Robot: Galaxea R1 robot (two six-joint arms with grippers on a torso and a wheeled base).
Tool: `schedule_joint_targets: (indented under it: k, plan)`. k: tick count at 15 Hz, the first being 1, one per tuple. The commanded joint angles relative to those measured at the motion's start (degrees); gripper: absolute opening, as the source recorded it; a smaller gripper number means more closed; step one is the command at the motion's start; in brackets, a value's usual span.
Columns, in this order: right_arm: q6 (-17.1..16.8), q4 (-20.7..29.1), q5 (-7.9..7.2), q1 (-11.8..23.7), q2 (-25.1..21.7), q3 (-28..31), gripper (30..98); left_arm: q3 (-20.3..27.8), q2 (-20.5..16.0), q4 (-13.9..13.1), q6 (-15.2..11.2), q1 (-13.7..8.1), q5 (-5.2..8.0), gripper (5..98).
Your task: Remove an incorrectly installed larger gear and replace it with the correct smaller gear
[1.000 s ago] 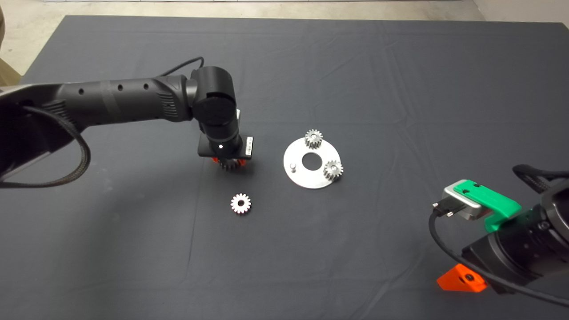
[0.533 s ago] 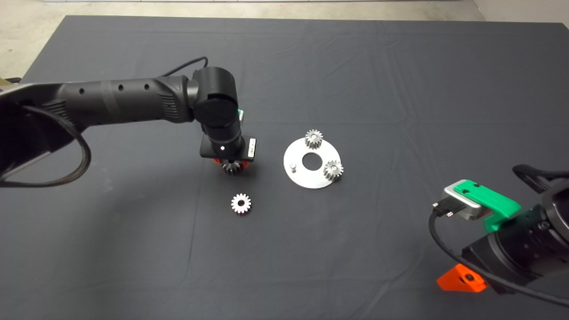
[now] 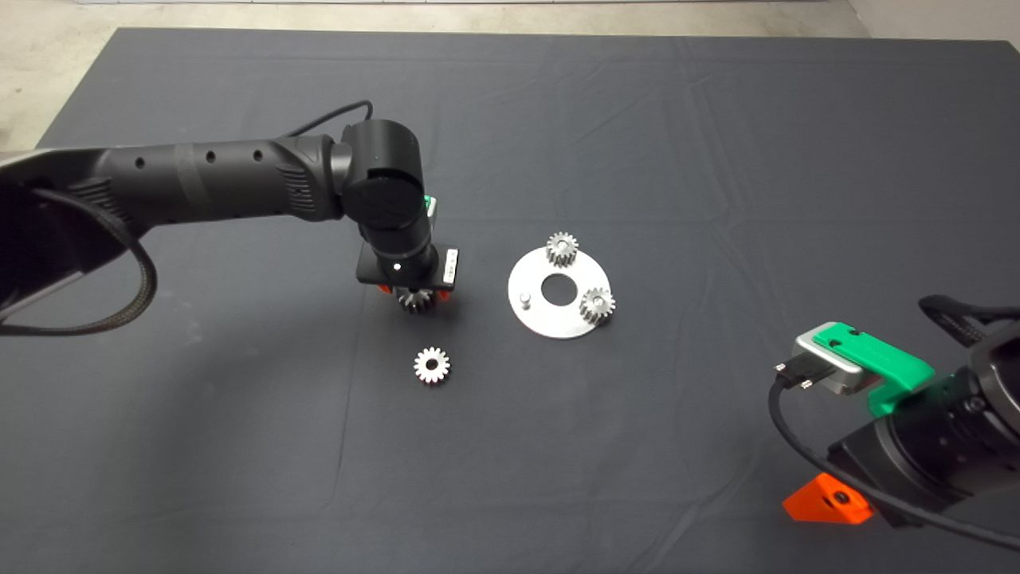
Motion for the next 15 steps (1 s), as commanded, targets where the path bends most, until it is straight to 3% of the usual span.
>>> schedule_joint_targets:
  k: [1, 5, 10, 15]
  plan:
    - [-0.1, 1.7, -3.12, 1.2, -0.2, 0.1, 97.7, 7.7, -3.7, -0.4, -5.6, -1.4, 1.18, 68.1]
    - [-0.1, 1.7, -3.12, 1.2, -0.2, 0.1, 97.7, 16.4, -6.0, -1.8, -10.7, -1.6, 1.18, 73.3]
    - [-0.1, 1.6, -3.11, 1.2, -0.1, 0.1, 97.7, 20.7, -6.1, -2.7, -12.0, -1.7, 0.98, 78.1]
    - [-0.1, 1.7, -3.07, 1.2, 0.0, 0.1, 97.7, 21.3, -6.1, -3.1, -12.6, -1.6, 0.83, 83.5]
